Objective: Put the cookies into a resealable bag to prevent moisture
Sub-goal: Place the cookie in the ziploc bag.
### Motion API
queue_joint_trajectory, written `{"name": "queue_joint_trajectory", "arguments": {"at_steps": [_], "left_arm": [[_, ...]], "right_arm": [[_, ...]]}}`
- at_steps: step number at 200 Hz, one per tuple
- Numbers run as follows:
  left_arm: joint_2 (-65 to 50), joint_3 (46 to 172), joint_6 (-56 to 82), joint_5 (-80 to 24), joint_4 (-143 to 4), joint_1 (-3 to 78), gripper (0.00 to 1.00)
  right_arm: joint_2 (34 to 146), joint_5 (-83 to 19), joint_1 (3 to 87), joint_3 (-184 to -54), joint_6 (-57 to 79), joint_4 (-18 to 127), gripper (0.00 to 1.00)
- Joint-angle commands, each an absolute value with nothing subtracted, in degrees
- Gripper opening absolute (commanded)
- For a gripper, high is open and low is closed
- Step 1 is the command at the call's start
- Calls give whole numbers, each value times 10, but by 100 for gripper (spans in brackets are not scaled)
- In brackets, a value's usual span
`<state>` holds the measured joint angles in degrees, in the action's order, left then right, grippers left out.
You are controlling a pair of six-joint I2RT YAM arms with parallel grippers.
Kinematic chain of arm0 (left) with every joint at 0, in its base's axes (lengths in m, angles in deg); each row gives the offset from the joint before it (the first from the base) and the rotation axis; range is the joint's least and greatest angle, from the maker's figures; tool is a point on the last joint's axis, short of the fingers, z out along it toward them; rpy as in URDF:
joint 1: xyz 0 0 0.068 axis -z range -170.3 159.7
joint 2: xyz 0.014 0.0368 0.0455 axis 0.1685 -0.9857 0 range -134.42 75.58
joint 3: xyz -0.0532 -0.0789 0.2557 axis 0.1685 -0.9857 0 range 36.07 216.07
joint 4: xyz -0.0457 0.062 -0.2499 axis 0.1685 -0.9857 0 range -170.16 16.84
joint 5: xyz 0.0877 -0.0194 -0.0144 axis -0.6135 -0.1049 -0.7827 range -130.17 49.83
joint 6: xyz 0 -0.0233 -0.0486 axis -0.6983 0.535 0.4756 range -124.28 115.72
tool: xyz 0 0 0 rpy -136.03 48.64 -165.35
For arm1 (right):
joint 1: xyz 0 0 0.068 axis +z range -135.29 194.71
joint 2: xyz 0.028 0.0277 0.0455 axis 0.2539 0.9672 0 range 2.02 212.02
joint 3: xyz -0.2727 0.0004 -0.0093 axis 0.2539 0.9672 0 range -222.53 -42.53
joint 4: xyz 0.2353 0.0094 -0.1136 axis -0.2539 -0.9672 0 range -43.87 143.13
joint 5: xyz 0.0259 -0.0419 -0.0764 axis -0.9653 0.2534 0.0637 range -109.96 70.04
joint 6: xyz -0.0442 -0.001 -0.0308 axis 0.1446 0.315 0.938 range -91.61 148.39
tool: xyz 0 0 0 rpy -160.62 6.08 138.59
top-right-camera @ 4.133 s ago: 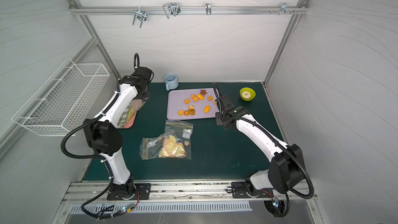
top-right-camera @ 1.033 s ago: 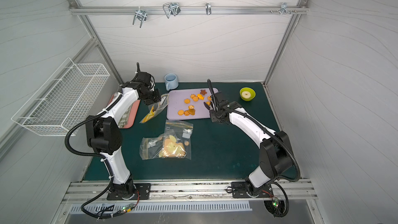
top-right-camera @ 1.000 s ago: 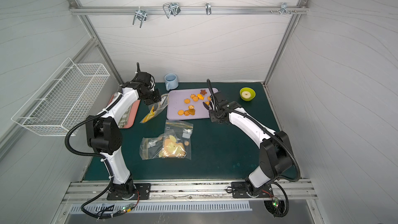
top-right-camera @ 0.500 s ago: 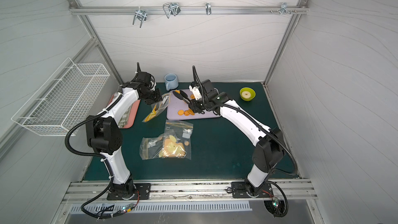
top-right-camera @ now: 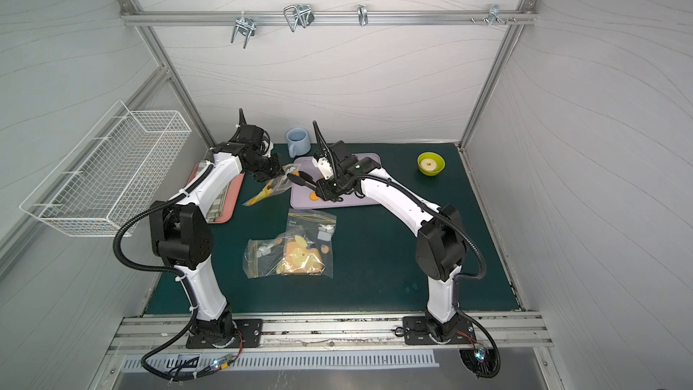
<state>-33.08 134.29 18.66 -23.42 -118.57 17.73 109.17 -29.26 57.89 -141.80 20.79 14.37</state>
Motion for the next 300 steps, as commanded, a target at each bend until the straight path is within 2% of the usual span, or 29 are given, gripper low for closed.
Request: {"name": "queue_joint_trajectory", "arguments": {"at_steps": [1,51,94,131,169,191,300], "left_arm": [[-320,1344,184,-225,-1170,180,0],[-320,1344,184,-223,-1170,180,0],[-320,1344,184,-221,-1170,180,0],[-320,1343,185,-223,-1170,180,0],[-316,1338,196,-213,-1166,175,0],[-313,1331,207,-195,-1155,169,0],[-296,1320,212,-187,-1135,169,0]], "right_arm": [[1095,-280,584,-1438,232,133,36],[1095,-292,585,-1444,227,136,45],[1093,-300,585,-1442,222,141,48],[1054,-276,585,-1408,211,174,46],[972,-190,567,-1326,183,197,44],[951,-198,553,-1289,180,176,42],[1055,-258,589,-1306,117,158,37]]}}
